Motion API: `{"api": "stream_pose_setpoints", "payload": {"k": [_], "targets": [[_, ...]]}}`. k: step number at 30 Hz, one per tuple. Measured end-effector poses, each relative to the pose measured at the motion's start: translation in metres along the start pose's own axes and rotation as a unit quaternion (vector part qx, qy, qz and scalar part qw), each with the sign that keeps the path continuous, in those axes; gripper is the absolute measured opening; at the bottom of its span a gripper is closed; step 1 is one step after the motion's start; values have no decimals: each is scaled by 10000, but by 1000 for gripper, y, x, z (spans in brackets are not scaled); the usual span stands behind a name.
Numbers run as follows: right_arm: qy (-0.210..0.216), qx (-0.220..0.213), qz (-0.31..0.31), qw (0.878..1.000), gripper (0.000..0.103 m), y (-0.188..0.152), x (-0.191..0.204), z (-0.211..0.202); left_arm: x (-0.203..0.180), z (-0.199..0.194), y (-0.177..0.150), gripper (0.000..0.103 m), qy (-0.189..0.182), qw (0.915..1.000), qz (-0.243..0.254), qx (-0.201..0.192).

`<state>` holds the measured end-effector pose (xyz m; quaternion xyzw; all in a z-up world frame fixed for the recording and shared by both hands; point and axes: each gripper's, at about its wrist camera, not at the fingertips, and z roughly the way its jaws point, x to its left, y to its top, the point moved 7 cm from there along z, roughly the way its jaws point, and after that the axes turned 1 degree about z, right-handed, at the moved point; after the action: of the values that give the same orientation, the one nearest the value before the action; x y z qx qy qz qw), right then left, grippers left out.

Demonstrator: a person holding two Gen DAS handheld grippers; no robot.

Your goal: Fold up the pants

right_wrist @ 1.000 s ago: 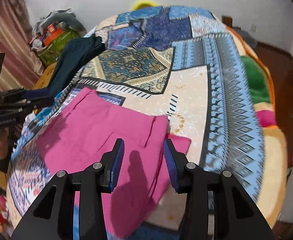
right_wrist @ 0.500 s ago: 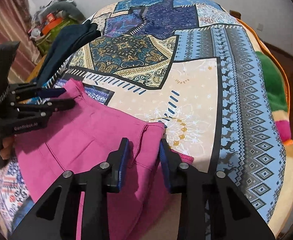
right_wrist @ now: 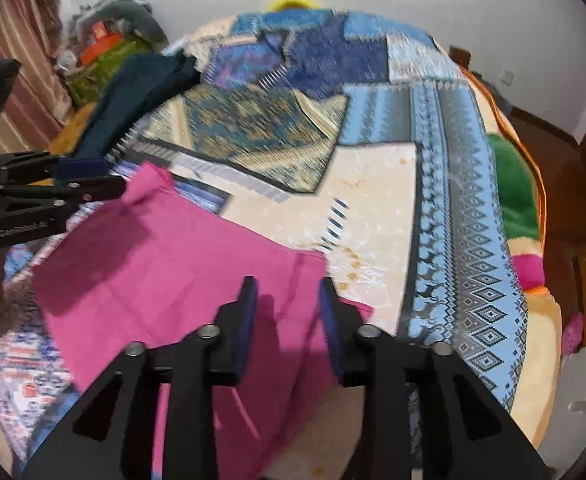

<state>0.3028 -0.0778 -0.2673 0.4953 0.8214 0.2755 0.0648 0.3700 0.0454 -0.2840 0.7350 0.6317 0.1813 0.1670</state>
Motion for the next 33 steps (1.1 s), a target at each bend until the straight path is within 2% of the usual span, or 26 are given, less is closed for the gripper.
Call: {"api": "stream_pose_setpoints", "payload": {"k": [3,5,9,15,19,22,24,26,28,31,33], "targets": [[131,-152,-153,9997,54,-1,18,-10,-3,-7,-2,53,10,9998,173,-34],[174,-137,-221,9995,55,-3,28,-12,-3,-8,-3,58,80,9997,233,-5],[125,-30,-78,9999,74,-15,30,-12,8,-2,-13,71,-80,9998,27,197],[-127,295,249,9992,76,-43,6,-8,20,16,-40,75,-261,9972,-44,705],[119,418,700,9966,76,-56,-8,-5,25,26,-51,83,-550,9939,-340,891],[278,431,863,9949,78,-54,-10,-1,29,34,-54,83,-926,9880,-654,1052],[382,461,893,9942,77,-52,-9,3,28,35,-53,82,-1012,9873,-671,1022],[438,463,938,9935,75,-49,-8,8,22,33,-53,72,-1123,9872,-572,973],[479,447,973,9931,69,-46,-7,13,17,32,-52,54,-1343,9843,-577,985],[488,426,1016,9927,54,-42,-8,18,15,35,-51,49,-1517,9809,-647,1032],[544,433,1130,9912,40,-41,-11,21,16,36,-49,44,-1576,9793,-708,1055]]}}
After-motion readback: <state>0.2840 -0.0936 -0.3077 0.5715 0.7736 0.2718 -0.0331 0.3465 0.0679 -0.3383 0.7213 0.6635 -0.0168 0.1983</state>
